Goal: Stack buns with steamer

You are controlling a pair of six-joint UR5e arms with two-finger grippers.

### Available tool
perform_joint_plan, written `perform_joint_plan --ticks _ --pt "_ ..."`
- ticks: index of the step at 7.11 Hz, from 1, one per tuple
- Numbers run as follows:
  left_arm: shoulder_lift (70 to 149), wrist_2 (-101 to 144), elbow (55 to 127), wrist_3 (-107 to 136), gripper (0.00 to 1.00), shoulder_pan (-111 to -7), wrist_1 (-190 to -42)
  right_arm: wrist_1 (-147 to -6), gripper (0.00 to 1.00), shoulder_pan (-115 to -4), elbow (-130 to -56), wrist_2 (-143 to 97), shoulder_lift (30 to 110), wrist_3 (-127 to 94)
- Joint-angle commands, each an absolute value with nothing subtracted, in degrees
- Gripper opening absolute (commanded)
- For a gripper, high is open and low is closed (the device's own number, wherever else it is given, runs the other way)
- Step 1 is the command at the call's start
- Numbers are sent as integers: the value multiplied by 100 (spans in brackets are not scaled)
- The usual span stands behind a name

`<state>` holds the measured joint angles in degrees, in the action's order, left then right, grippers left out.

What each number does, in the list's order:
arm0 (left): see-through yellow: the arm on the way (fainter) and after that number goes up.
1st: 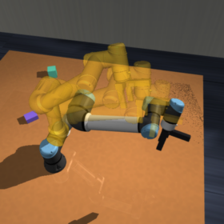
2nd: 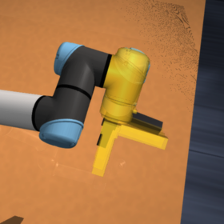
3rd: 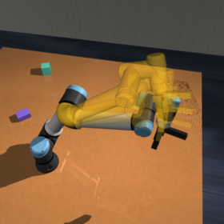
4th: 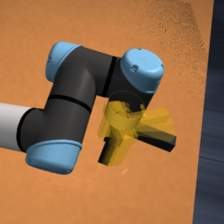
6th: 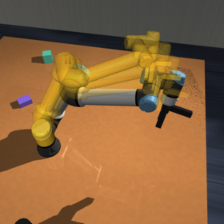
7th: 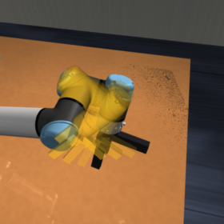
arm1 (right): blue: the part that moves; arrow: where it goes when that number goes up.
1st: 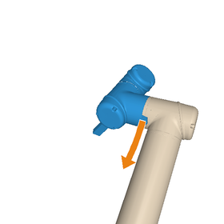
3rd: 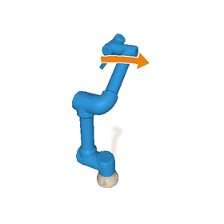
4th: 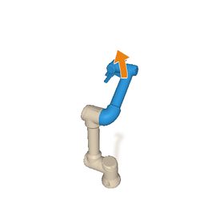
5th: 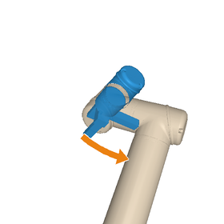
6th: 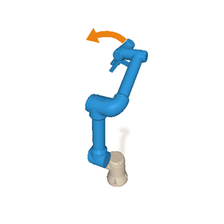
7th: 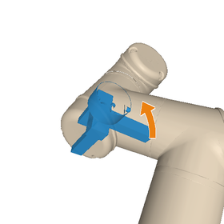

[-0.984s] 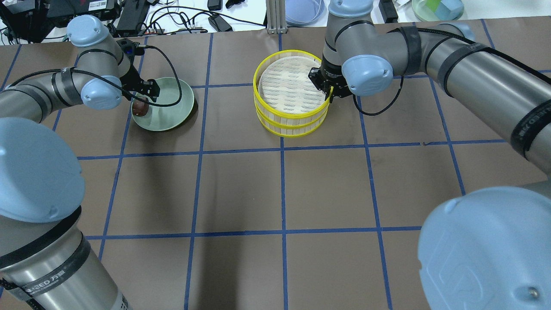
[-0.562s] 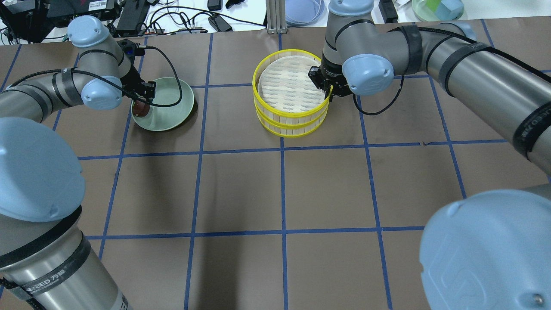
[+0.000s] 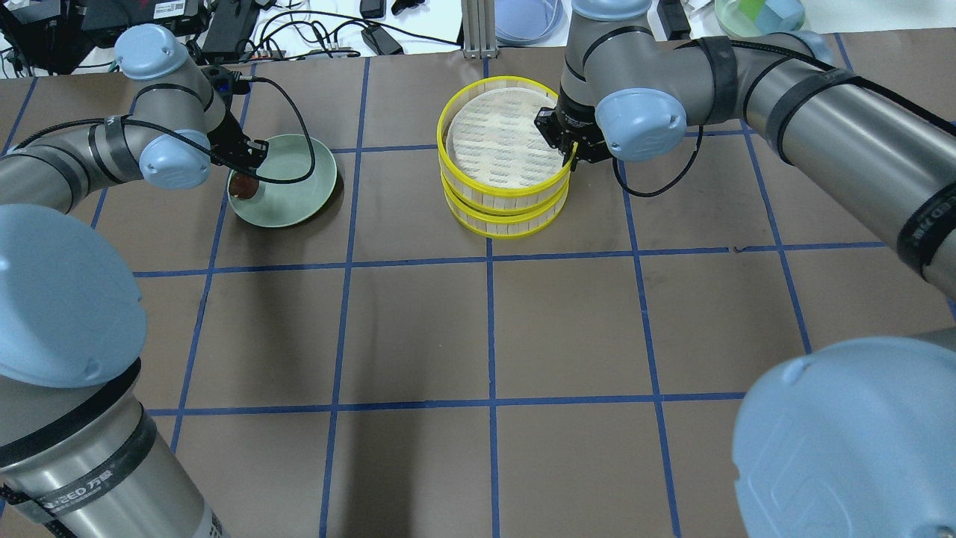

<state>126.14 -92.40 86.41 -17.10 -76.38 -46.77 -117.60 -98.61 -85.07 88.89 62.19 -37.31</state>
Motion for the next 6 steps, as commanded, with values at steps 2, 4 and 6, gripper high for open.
perform_joint_plan --ticks 2,4,6 --pt "12183 -9088 8604 -1022 0 -7804 -4676 -11777 0 -9870 -8508 8851 6205 -3692" --pt "11876 -9088 8604 -330 0 -8058 -4728 -11786 0 -9870 -8508 8859 6196 -3718" --pt "11620 -9184 8604 -123 0 -8314 -4877 -11786 0 -9861 -8508 8903 6188 -3718"
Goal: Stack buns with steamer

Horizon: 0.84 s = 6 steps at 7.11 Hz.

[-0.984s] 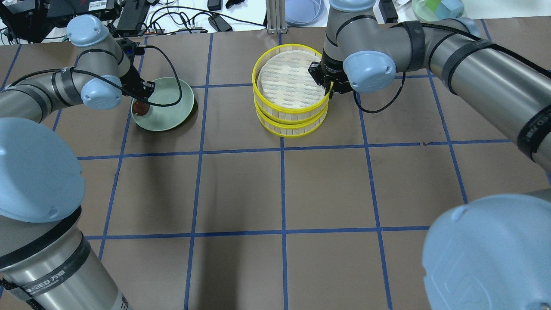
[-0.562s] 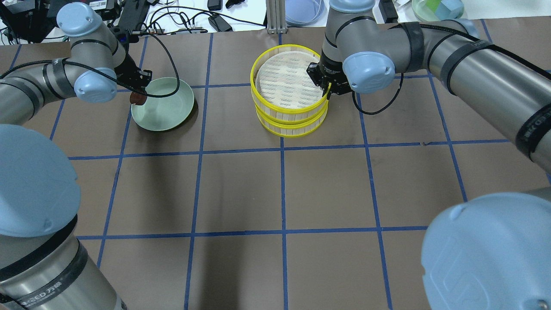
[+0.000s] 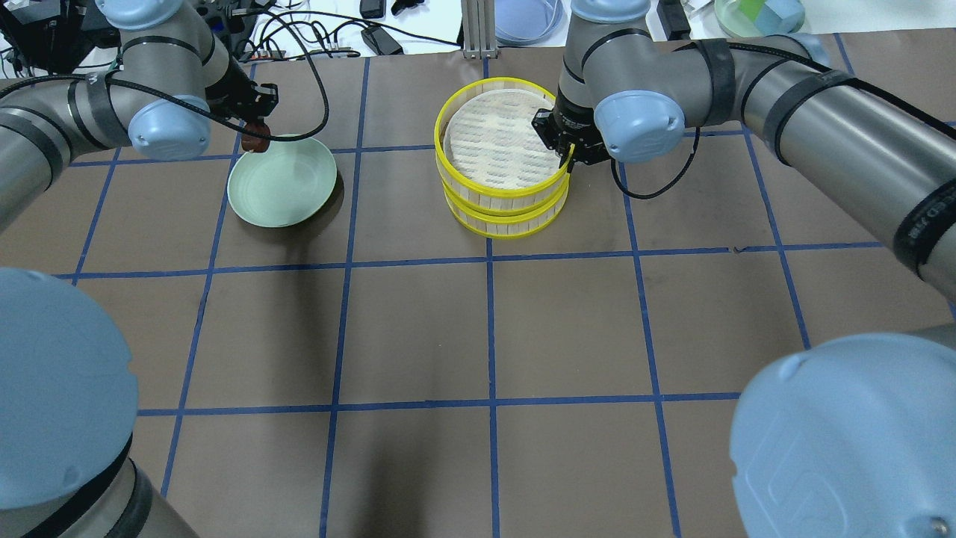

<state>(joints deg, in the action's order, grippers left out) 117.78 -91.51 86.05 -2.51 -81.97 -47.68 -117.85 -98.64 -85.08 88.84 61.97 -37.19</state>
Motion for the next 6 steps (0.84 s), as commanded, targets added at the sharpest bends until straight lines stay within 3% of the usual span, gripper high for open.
perform_joint_plan --ticks 1,3,6 --pt "11419 -9193 8604 -114 0 -8332 -5052 -11786 0 -9861 -8508 8921 6179 -3726" --pt "10875 -9454 8604 -175 0 -8350 -5543 -11786 0 -9861 -8517 8912 6152 -3753" --pt "10714 -9624 8604 -202 0 -8306 -5756 -11786 0 -9861 -8569 8868 6152 -3718"
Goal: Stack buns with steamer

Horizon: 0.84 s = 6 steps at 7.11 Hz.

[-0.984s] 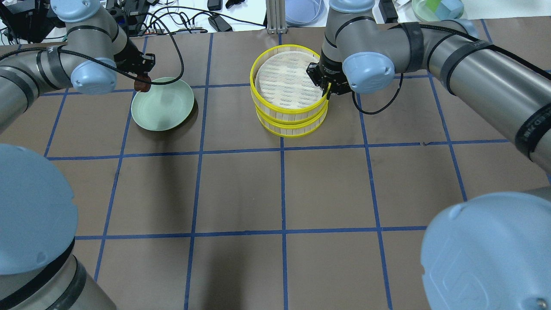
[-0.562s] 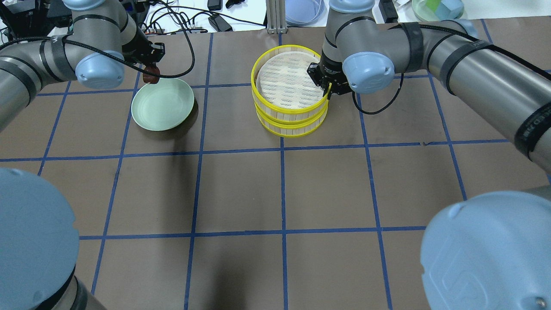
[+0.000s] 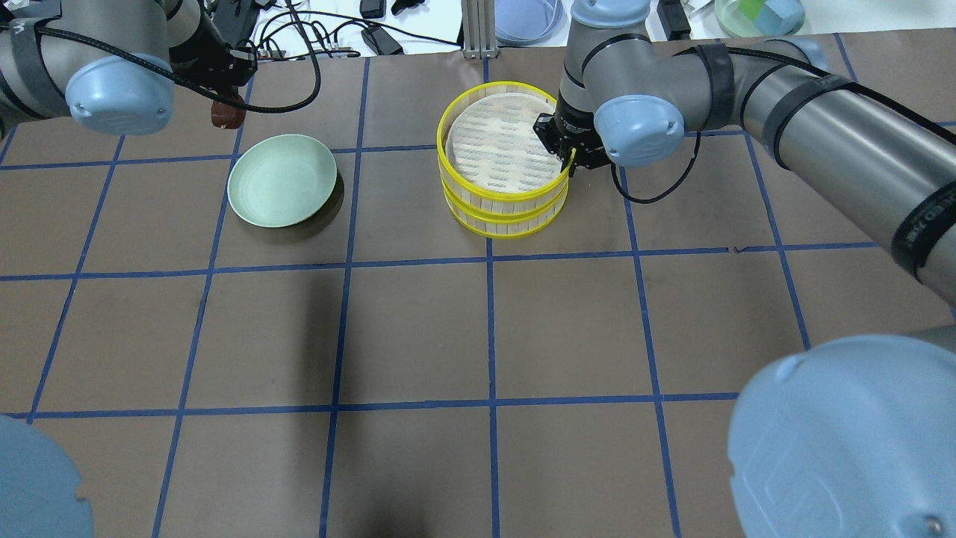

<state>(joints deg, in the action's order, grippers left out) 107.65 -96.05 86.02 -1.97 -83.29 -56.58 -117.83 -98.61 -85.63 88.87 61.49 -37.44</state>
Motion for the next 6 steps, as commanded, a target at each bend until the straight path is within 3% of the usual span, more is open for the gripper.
perform_joint_plan --ticks 1,2,3,5,6 --pt "10801 -9607 8657 -202 0 -8306 -5705 -11777 0 -9861 -8569 8894 6161 -3726" --pt "10784 -9641 8666 -202 0 -8306 -5704 -11795 11 -9861 -8569 8912 6170 -3718" --pt "10767 -9650 8666 -176 0 -8306 -5704 -11786 40 -9861 -8569 8912 6170 -3718" --pt "10767 -9580 8666 -123 0 -8306 -5695 -11786 77 -9861 -8587 8868 6240 -3718" --pt "10758 -9580 8666 -123 0 -8306 -5695 -11743 84 -9853 -8578 8851 6327 -3657"
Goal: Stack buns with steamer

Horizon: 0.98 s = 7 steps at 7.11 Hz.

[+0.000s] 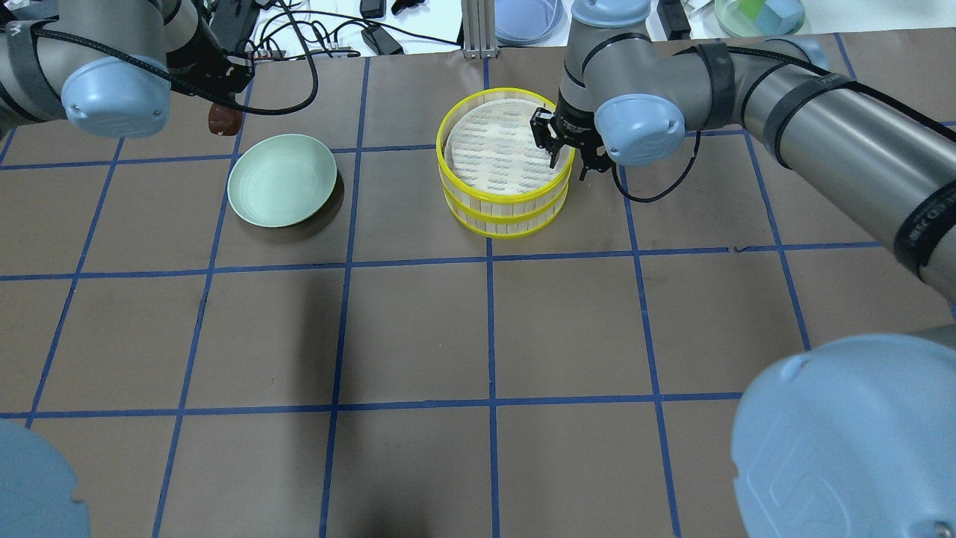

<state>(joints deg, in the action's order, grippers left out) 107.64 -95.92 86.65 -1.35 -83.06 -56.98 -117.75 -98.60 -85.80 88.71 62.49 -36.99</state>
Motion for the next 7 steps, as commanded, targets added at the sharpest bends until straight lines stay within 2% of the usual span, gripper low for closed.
perform_joint_plan --ticks 1,3,4,6,7 --pt "10767 -9589 8666 -123 0 -8306 -5678 -11629 86 -9844 -8569 8842 6815 -3439" --pt "10749 -9371 8605 251 0 -8375 -5669 -10579 91 -9739 -8534 8868 7800 -2685" --pt "10784 -9047 8604 1064 0 -8506 -5425 -10391 100 -9669 -8517 8973 8335 -1880" --pt "10819 -8877 8604 2268 0 -9355 -5186 -8996 100 -9519 -8517 9420 9400 -1312" --pt "10845 -8894 8604 2798 0 -9821 -5029 -8861 100 -9519 -8525 9500 9613 -831"
